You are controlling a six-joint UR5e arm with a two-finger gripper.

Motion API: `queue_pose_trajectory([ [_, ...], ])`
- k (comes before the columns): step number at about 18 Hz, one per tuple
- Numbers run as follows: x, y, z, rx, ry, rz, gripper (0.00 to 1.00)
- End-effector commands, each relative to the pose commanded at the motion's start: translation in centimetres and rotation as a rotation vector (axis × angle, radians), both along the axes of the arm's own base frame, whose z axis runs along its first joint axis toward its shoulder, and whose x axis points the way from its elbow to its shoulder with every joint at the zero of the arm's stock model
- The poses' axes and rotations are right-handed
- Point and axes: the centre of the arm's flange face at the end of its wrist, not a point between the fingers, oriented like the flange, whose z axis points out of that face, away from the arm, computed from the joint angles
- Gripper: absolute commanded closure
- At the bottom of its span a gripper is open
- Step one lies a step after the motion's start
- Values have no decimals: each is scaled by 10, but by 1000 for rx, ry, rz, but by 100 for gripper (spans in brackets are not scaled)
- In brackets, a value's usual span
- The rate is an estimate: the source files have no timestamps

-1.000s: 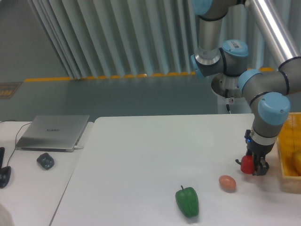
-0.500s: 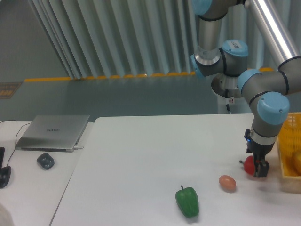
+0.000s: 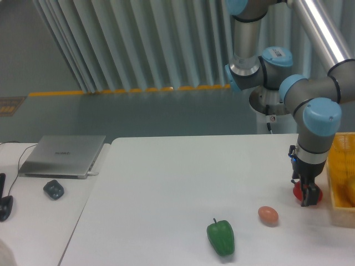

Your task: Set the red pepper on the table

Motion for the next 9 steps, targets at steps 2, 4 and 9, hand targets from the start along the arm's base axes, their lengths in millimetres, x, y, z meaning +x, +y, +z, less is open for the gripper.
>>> queue_pose_trajectory([
  [2, -3, 2, 16, 33, 50, 0, 0],
  [4, 3, 9, 31, 40, 134, -23, 0],
  [9, 4, 11, 37, 19, 179, -28, 0],
])
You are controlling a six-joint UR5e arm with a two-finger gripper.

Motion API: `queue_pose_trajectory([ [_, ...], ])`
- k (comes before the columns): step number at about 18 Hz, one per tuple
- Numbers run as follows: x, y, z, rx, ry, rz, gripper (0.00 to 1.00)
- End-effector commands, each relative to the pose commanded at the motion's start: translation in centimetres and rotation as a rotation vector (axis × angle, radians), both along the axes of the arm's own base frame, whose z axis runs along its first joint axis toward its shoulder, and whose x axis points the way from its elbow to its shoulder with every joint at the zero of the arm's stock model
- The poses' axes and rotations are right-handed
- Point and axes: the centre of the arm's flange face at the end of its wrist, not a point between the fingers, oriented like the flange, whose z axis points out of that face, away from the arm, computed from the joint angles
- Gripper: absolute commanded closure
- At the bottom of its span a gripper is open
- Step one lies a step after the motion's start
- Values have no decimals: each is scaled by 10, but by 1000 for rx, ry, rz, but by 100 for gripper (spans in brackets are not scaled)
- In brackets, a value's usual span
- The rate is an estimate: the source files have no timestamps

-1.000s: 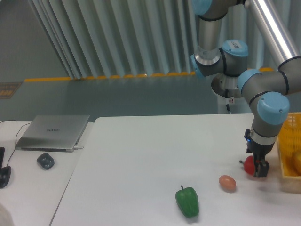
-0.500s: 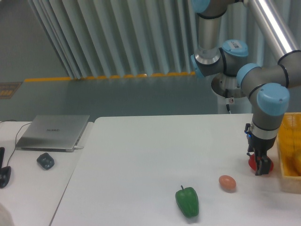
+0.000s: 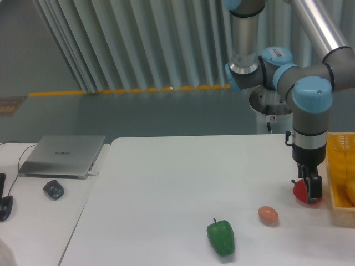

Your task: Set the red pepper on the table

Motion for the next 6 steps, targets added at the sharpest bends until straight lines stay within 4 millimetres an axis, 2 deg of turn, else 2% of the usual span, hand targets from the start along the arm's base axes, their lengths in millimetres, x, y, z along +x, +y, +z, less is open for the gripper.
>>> queue_pose_trajectory([
  [6, -2, 1, 7, 10, 18, 1, 0],
])
